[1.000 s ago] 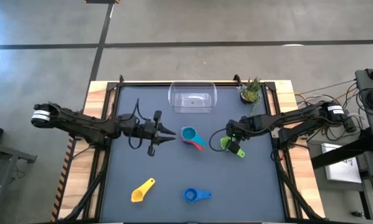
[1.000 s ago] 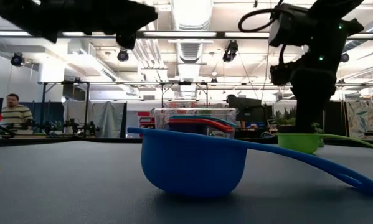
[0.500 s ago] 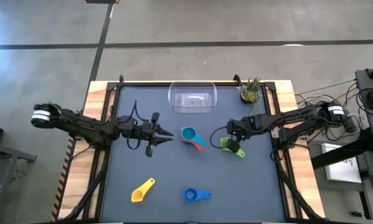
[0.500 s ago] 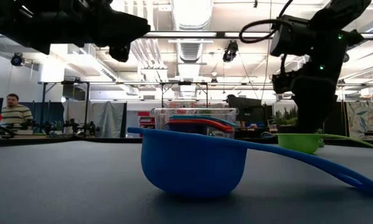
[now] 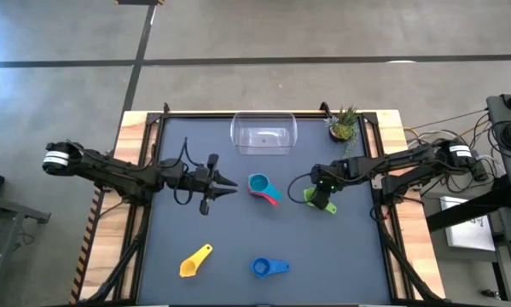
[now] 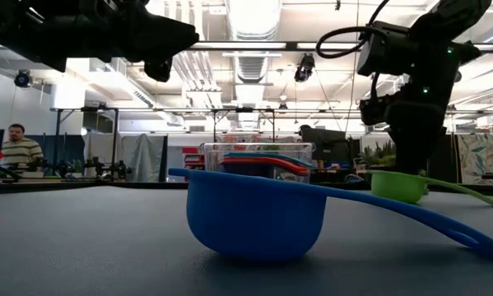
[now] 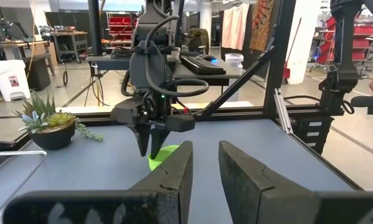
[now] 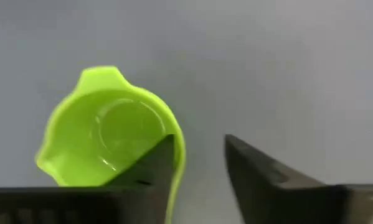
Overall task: Nest measuring cups in basket
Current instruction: Stack the green measuring cup on top of the blue measuring cup
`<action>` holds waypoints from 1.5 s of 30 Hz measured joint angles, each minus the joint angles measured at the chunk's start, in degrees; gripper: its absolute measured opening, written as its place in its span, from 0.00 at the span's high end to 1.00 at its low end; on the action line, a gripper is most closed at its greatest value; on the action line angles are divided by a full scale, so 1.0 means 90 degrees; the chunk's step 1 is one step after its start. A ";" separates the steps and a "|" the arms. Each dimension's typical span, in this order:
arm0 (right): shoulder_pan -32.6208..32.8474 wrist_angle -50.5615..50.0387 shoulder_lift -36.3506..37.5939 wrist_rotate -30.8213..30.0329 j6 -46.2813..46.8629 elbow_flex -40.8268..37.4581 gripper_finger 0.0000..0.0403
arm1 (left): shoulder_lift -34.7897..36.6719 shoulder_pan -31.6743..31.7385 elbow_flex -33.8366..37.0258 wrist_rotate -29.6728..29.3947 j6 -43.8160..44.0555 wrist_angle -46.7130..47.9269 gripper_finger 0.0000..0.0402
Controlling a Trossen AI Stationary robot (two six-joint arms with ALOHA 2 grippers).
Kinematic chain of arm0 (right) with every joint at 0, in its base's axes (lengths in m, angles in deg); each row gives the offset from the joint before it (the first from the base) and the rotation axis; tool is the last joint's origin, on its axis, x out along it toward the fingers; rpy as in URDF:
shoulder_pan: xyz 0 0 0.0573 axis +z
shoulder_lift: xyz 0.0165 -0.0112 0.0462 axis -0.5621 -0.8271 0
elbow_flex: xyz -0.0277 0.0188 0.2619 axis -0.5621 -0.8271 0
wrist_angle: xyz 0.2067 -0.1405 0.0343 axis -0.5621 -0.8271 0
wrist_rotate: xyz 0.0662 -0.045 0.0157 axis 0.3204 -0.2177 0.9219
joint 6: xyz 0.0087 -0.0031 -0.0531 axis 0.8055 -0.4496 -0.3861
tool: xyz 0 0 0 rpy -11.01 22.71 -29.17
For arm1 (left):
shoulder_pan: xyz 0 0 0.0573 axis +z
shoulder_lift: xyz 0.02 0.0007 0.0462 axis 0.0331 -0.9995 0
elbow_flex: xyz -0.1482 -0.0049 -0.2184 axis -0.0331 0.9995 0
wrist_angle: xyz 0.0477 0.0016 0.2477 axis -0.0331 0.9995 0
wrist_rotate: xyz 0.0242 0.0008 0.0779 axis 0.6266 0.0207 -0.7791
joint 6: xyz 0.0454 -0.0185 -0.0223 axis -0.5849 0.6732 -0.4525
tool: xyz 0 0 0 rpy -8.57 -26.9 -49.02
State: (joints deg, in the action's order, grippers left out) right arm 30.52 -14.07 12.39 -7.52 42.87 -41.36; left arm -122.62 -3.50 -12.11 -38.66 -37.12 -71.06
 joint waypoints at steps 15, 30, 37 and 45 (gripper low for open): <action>-0.0192 0.0801 0.0261 0.0158 0.0048 0.0694 0.98 | 0.0019 0.0000 0.0000 -0.0019 0.0001 0.0002 0.85; -0.0224 0.1720 -0.1303 0.0475 -0.0623 0.2787 0.98 | 0.0524 0.0044 -0.0002 -0.0017 -0.0001 0.0550 0.85; -0.0343 0.0944 -0.2416 0.0540 -0.0903 0.3911 0.98 | 0.0941 0.0041 0.0046 -0.0015 0.0017 0.1090 0.85; -0.0750 0.0702 -0.2821 0.0705 -0.1007 0.4208 0.98 | 0.1582 0.0041 0.0360 -0.0019 0.0001 0.1102 0.85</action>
State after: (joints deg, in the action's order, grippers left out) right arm 23.76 -7.75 -13.00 -1.17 33.80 -3.48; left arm -108.38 -3.13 -8.87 -38.83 -37.11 -61.15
